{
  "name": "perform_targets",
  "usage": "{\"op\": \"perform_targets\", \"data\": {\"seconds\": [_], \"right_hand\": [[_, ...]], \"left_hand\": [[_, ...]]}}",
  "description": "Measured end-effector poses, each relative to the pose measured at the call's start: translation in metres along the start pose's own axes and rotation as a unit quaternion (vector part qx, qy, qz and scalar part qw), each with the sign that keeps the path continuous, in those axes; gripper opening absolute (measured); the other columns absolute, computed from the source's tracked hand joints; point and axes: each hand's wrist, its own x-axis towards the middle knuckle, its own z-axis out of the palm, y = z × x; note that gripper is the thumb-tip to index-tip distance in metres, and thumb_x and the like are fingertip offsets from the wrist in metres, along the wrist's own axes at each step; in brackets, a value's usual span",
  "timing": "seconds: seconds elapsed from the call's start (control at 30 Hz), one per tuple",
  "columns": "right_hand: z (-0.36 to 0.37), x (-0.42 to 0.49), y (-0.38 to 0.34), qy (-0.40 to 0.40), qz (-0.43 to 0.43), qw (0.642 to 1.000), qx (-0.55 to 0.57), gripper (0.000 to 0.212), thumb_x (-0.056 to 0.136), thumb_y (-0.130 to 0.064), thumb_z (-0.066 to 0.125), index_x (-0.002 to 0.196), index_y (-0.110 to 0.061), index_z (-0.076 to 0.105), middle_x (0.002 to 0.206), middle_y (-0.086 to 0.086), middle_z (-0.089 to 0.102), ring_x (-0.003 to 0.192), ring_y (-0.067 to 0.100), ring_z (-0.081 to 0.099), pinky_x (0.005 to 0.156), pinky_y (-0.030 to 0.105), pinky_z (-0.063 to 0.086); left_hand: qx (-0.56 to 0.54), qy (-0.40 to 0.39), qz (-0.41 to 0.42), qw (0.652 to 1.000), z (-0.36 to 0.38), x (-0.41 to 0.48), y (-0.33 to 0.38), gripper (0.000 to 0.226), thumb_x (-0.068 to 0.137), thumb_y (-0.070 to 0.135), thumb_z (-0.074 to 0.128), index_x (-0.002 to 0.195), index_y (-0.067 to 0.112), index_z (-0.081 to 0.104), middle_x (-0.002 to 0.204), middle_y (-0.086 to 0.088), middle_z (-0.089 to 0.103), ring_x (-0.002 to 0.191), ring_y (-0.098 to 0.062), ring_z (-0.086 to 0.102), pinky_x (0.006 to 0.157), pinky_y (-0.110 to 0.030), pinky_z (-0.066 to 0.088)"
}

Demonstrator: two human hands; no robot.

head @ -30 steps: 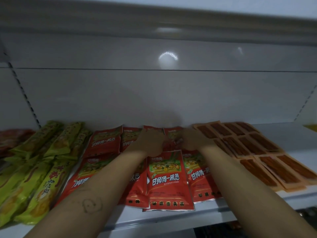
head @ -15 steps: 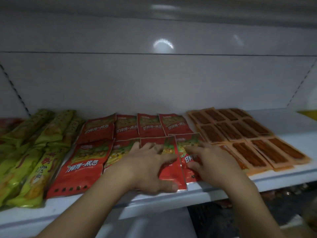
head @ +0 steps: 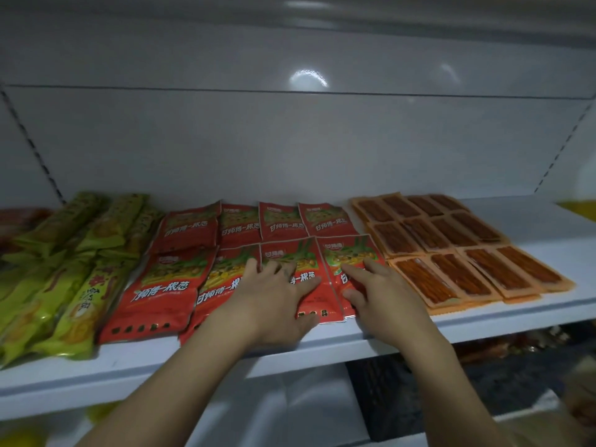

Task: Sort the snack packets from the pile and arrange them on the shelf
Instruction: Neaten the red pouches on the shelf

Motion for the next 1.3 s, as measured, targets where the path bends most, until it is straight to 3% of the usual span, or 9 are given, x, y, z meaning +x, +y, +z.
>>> {"op": "perform_targets", "data": {"seconds": [0.17,0.3,0.47,0.63,0.97,1.07,1.3], "right_hand": [[-0.006,-0.012,-0.029,0.059,-0.032,0.998,0.005,0.055,0.099,-0.048,0.044,0.151,-0.037,0.03,0.159,-0.003,0.027,0.146,0.018,0.022,0.119,0.035,0.016],[-0.001,-0.02,-0.072,0.038,-0.094,0.995,0.016,0.057,0.098,-0.055,0.043,0.151,-0.042,0.027,0.16,-0.006,0.023,0.147,0.017,0.018,0.119,0.034,0.01],[0.023,-0.023,-0.121,-0.02,-0.159,0.987,-0.021,0.06,0.097,-0.057,0.041,0.152,-0.039,0.027,0.161,0.0,0.022,0.146,0.021,0.019,0.119,0.035,0.009],[0.041,-0.019,-0.145,-0.046,-0.161,0.984,-0.053,0.055,0.1,-0.053,0.038,0.152,-0.039,0.027,0.162,0.007,0.019,0.149,0.02,0.013,0.121,0.038,-0.001],[0.059,-0.031,-0.17,-0.015,-0.097,0.994,-0.055,0.052,0.104,-0.049,0.028,0.153,-0.032,0.028,0.161,0.011,0.021,0.149,0.022,0.016,0.121,0.037,0.003],[0.058,-0.029,-0.173,0.004,-0.079,0.996,-0.049,0.049,0.104,-0.048,0.023,0.148,-0.034,0.038,0.158,0.009,0.03,0.148,0.021,0.023,0.12,0.038,0.009],[0.048,-0.019,-0.183,-0.005,-0.027,0.999,-0.018,0.035,0.101,-0.039,0.043,0.131,-0.034,0.06,0.14,0.006,0.053,0.13,0.027,0.046,0.107,0.038,0.034]], "left_hand": [[-0.044,0.068,-0.03,0.996,-0.003,-0.017,-0.017,0.065,0.096,0.068,0.025,0.154,0.041,0.014,0.164,0.001,0.015,0.147,-0.022,0.016,0.113,-0.048,0.015],[-0.045,0.102,-0.087,0.99,0.0,-0.048,-0.051,0.06,0.098,0.063,0.025,0.153,0.042,0.016,0.16,0.007,0.022,0.144,-0.016,0.02,0.108,-0.042,0.021],[-0.053,0.057,-0.189,0.979,0.011,-0.097,-0.096,0.055,0.101,0.054,0.029,0.153,0.043,0.013,0.162,0.007,0.018,0.145,-0.02,0.024,0.112,-0.041,0.024],[-0.078,0.018,-0.203,0.976,0.027,-0.109,-0.104,0.052,0.105,0.042,0.027,0.155,0.036,0.013,0.16,-0.002,0.024,0.143,-0.027,0.027,0.114,-0.044,0.025],[-0.051,0.037,-0.204,0.977,0.037,-0.113,-0.1,0.052,0.104,0.05,0.021,0.154,0.037,0.02,0.152,-0.008,0.034,0.136,-0.032,0.031,0.11,-0.046,0.026],[-0.059,0.042,-0.199,0.977,0.04,-0.112,-0.1,0.052,0.104,0.05,0.019,0.154,0.037,0.02,0.152,-0.01,0.033,0.135,-0.033,0.031,0.11,-0.046,0.026],[-0.063,0.044,-0.186,0.979,0.044,-0.112,-0.104,0.054,0.104,0.049,0.019,0.156,0.035,0.016,0.157,-0.012,0.025,0.14,-0.034,0.023,0.111,-0.045,0.024]]}}
